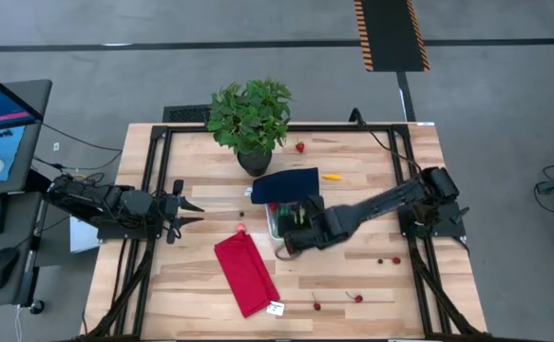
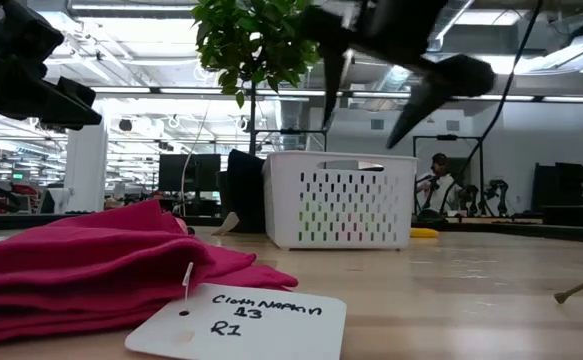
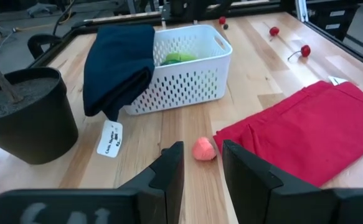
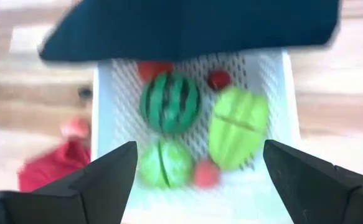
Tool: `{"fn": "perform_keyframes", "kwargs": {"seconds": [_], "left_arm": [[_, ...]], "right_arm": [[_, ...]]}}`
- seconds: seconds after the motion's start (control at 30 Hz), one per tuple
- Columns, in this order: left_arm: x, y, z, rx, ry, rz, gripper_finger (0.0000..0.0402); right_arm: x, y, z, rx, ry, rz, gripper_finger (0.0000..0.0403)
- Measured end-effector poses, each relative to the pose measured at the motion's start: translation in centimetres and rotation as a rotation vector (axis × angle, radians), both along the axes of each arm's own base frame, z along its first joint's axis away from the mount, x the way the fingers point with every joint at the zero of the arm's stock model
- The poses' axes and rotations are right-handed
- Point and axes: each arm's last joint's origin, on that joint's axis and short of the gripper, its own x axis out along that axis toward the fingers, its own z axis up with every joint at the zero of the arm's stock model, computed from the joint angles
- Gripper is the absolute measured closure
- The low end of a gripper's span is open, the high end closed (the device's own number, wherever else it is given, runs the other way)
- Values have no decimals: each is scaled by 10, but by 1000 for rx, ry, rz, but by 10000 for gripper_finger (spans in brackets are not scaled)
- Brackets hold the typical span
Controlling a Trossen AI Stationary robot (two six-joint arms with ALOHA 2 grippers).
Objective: Pick and placing Produce into tupperware
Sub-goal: Put the cherry into the bin
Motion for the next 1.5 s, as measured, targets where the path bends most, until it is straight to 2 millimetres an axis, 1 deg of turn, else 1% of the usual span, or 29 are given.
{"fn": "perform_keyframes", "kwargs": {"seconds": [0.07,0.2,0.3,0.4,0.53,0.67,0.8,0.87,0.93,1.03,1.1,1.2,1.3,1.4,1.5], "left_arm": [[0,0,0,0,0,0,301],[0,0,0,0,0,0,301],[0,0,0,0,0,0,301],[0,0,0,0,0,0,301],[0,0,0,0,0,0,301],[0,0,0,0,0,0,301],[0,0,0,0,0,0,301],[0,0,0,0,0,0,301],[0,0,0,0,0,0,301],[0,0,0,0,-1,-1,301],[0,0,0,0,1,-1,301],[0,0,0,0,0,0,301],[0,0,0,0,-1,0,301],[0,0,0,0,1,0,301],[0,0,0,0,0,0,301]], "right_arm": [[-7,15,0,-6,2,25,33],[-26,47,2,-30,21,81,33],[-41,70,4,-57,-3,120,33],[-50,93,5,-9,-46,182,33],[-56,115,5,100,-71,251,33],[-58,125,2,197,-58,255,33],[-58,124,-7,293,-9,122,33],[-50,131,-14,358,-19,109,33],[-50,135,-27,355,22,141,32],[-46,147,-35,403,15,172,34],[-50,148,-45,415,74,107,34],[-50,151,-57,437,92,20,33],[-46,154,-55,485,48,1,32],[-41,159,-53,534,15,50,32],[-44,165,-52,543,6,83,32]]}}
